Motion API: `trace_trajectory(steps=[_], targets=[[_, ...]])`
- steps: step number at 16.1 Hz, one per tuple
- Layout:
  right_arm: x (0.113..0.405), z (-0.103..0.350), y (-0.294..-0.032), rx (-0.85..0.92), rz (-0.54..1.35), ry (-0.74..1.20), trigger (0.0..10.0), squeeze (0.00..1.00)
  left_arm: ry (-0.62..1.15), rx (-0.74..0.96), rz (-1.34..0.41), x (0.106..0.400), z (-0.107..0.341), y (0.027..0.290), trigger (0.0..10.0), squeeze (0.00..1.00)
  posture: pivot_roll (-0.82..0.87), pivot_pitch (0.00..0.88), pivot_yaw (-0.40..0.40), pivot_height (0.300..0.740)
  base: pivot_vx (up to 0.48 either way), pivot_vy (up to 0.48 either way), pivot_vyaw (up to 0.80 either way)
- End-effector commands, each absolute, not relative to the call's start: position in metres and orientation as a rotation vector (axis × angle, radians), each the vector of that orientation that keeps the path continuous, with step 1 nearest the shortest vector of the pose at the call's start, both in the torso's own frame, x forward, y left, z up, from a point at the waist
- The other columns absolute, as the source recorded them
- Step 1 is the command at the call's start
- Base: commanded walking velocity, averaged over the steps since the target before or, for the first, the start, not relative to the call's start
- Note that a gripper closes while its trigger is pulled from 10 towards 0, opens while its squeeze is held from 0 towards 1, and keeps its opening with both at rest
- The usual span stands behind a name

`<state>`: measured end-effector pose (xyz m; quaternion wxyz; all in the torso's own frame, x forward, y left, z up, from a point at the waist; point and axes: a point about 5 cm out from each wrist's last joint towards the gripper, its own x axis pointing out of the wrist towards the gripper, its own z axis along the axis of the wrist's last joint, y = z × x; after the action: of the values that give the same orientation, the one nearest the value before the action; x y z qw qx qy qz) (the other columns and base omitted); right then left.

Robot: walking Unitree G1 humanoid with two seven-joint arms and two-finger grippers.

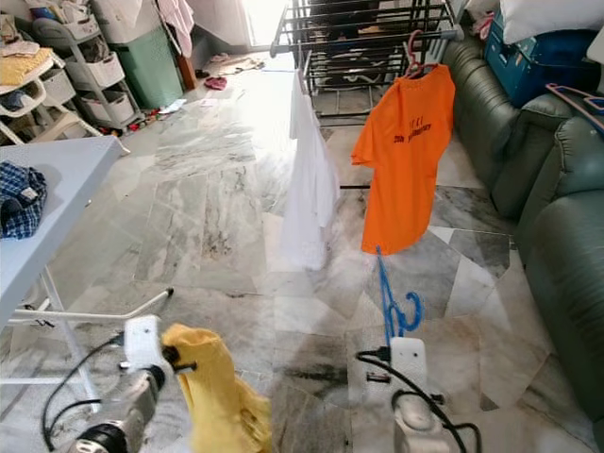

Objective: Hang hanger

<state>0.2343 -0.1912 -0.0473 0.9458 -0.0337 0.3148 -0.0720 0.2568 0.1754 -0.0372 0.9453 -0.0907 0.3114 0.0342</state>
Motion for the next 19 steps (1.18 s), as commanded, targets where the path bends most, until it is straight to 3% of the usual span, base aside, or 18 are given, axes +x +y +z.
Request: trace_trajectory(steps=[1,4,7,10,15,19], targets=[[0.239,-0.046,-0.183,-0.083,-0.121,0.646,10.0,0.00,0.625,-0.141,0.018,0.261,-0.034,0.172,10.0,0.00,-0.24,0.000,0.121,0.740,0.000,0.000,0.00],[0.251,-0.040,-0.166,-0.085,-0.079,0.636,10.0,0.00,0.589,-0.015,-0.146,0.264,-0.031,0.138,10.0,0.00,-0.24,0.000,0.115,0.740,0.000,0.000,0.00],[0.259,-0.035,-0.156,-0.092,-0.054,0.606,10.0,0.00,0.535,0.002,-0.220,0.269,-0.025,0.125,10.0,0.00,-0.25,0.000,0.115,0.740,0.000,0.000,0.00],[0.259,-0.034,-0.159,-0.072,-0.059,0.592,10.0,0.00,0.517,-0.035,-0.198,0.274,-0.021,0.133,10.0,0.00,-0.25,0.000,0.117,0.740,0.119,0.000,0.00],[0.265,-0.023,-0.172,0.009,-0.138,0.493,10.0,0.00,0.340,-0.102,-0.199,0.300,0.010,0.140,10.0,0.00,-0.25,0.000,0.127,0.740,0.419,0.000,0.00],[0.276,-0.003,-0.171,0.073,-0.129,0.368,10.0,0.00,0.228,-0.114,-0.199,0.304,0.026,0.149,10.0,0.00,-0.26,0.000,0.135,0.740,0.462,0.000,0.00]])
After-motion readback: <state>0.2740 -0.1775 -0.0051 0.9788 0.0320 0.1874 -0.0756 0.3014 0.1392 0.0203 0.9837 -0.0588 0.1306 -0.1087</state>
